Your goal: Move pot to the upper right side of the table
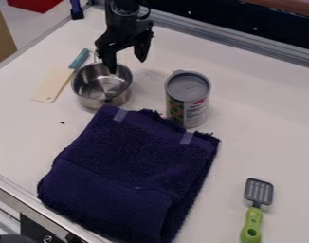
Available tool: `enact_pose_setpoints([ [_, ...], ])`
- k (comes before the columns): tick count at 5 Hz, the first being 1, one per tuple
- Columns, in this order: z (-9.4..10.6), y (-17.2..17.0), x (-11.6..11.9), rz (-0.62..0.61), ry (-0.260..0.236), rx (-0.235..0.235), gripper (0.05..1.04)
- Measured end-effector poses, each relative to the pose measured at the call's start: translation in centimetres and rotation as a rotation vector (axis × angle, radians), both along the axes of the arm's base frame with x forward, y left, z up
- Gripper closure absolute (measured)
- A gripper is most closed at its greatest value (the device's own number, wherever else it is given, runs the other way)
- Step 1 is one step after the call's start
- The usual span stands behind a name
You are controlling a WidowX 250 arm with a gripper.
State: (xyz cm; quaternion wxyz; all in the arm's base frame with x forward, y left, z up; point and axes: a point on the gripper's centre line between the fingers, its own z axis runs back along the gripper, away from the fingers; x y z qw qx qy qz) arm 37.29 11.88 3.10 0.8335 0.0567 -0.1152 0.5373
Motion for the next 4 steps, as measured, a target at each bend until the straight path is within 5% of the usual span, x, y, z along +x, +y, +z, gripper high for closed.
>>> enact_pose_setpoints([
  [2, -1.58, -0.18, 0.23, -0.022, -0.048, -0.007, 0.108],
  [4, -1.88, 0.05, -0.15, -0.023, -0.04, -0.006, 0.336],
])
